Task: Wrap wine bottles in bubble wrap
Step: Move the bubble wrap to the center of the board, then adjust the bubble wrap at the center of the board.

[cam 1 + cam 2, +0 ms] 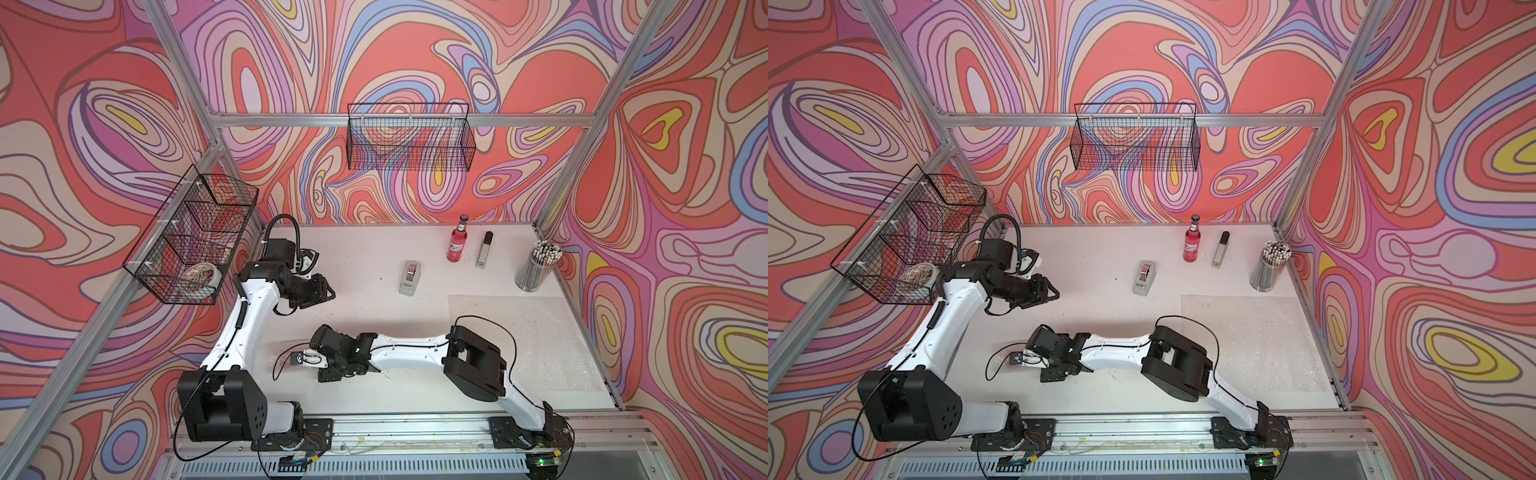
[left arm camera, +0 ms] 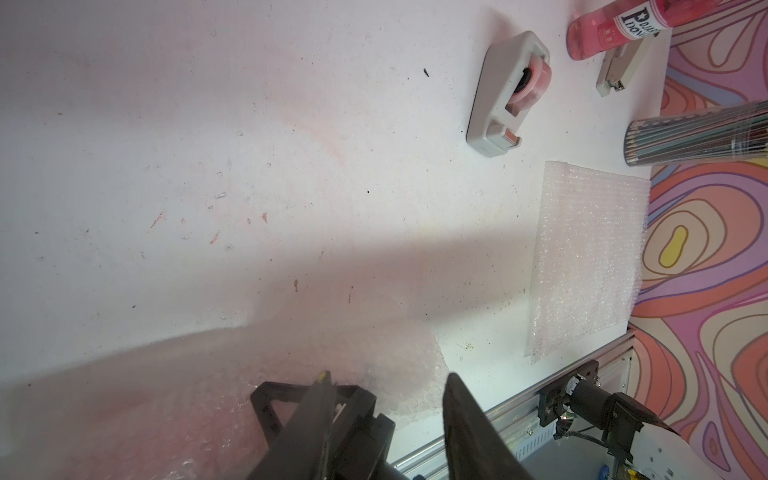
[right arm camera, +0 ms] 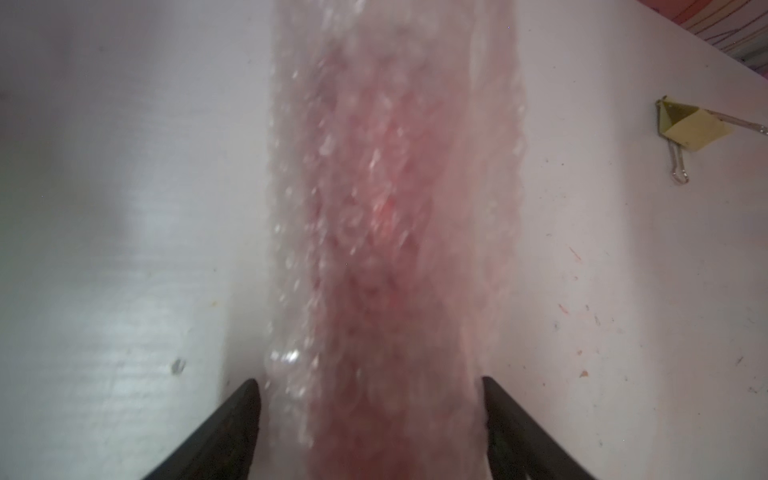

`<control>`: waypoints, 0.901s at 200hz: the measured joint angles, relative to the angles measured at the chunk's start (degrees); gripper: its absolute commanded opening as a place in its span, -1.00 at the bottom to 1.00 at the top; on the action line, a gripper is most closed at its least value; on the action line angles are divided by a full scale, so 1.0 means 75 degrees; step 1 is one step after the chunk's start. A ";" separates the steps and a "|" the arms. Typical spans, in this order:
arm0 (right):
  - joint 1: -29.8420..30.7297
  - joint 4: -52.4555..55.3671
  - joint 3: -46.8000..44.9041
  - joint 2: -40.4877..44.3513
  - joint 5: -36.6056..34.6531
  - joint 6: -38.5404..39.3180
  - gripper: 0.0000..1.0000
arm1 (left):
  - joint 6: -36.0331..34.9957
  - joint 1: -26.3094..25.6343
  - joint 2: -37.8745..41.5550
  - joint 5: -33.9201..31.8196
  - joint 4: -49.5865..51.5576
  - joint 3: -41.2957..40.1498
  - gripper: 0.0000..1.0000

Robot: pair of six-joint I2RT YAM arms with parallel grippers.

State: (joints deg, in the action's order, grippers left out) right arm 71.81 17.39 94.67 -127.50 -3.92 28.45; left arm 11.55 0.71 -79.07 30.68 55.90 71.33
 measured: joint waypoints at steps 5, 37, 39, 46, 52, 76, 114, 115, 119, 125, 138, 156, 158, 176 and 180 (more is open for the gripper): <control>0.0000 -0.0026 -0.0315 0.0248 0.0038 -0.0017 0.81 | 0.0000 0.0000 -0.0009 0.0044 -0.0006 0.0000 -0.06; -0.0023 -0.0172 -0.2305 0.2457 0.0044 -0.0341 0.92 | 0.0012 0.0000 -0.0012 0.0353 -0.0160 -0.0137 0.01; -0.0029 -0.0172 -0.2378 0.2579 0.0038 -0.0358 0.92 | 0.0012 -0.0003 -0.0012 0.0379 -0.0172 -0.0152 0.01; -0.0067 -0.0184 -0.2699 0.3092 0.0000 -0.0466 0.94 | 0.0032 -0.0003 0.0000 0.0469 -0.0224 -0.0213 0.03; -0.0108 -0.0189 -0.2955 0.3529 -0.0050 -0.0562 0.96 | 0.0055 -0.0003 0.0015 0.0530 -0.0259 -0.0262 0.04; -0.0452 -0.0195 -0.3660 0.4817 -0.0265 -0.1037 0.97 | 0.0163 -0.0119 0.0157 0.0761 -0.0417 -0.0475 0.05; -0.2509 0.0230 -0.4567 0.5881 -0.0391 -0.2789 0.97 | 0.0510 -0.0766 0.0423 0.0968 -0.0766 -0.0828 0.07; -0.2640 0.0256 -0.4602 0.5913 -0.0425 -0.2873 0.97 | 0.0519 -0.0784 0.0428 0.0973 -0.0778 -0.0836 0.07; -0.2923 0.0344 -0.4683 0.5983 -0.0481 -0.3107 0.97 | 0.0571 -0.0863 0.0449 0.0979 -0.0816 -0.0880 0.07; -0.3308 0.0469 -0.4791 0.6070 -0.0583 -0.3418 0.96 | 0.0644 -0.0968 0.0475 0.0997 -0.0889 -0.0944 0.07; -0.4057 0.0734 -0.4983 0.6204 -0.0822 -0.4065 0.96 | 0.0784 -0.1207 0.0481 0.1020 -0.1049 -0.1070 0.07; -0.4986 0.1023 -0.5100 0.6199 -0.0933 -0.4948 0.96 | 0.0970 -0.1472 0.0466 0.1035 -0.1268 -0.1247 0.07; -0.5062 0.1043 -0.5103 0.6193 -0.0921 -0.5018 0.95 | 0.0994 -0.1504 0.0463 0.1040 -0.1294 -0.1268 0.07; -0.5963 0.1093 -0.5112 0.5980 -0.0898 -0.5767 0.85 | 0.1157 -0.1670 0.0420 0.1064 -0.1469 -0.1376 0.07; -0.6102 0.1093 -0.5112 0.5928 -0.0909 -0.5907 0.84 | 0.1186 -0.1696 0.0411 0.1067 -0.1513 -0.1396 0.07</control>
State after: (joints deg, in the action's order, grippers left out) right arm 26.04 25.58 56.34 -83.05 -10.74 -15.86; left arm 20.45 -12.01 -75.99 38.68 44.56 60.86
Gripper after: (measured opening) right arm 0.945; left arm 0.534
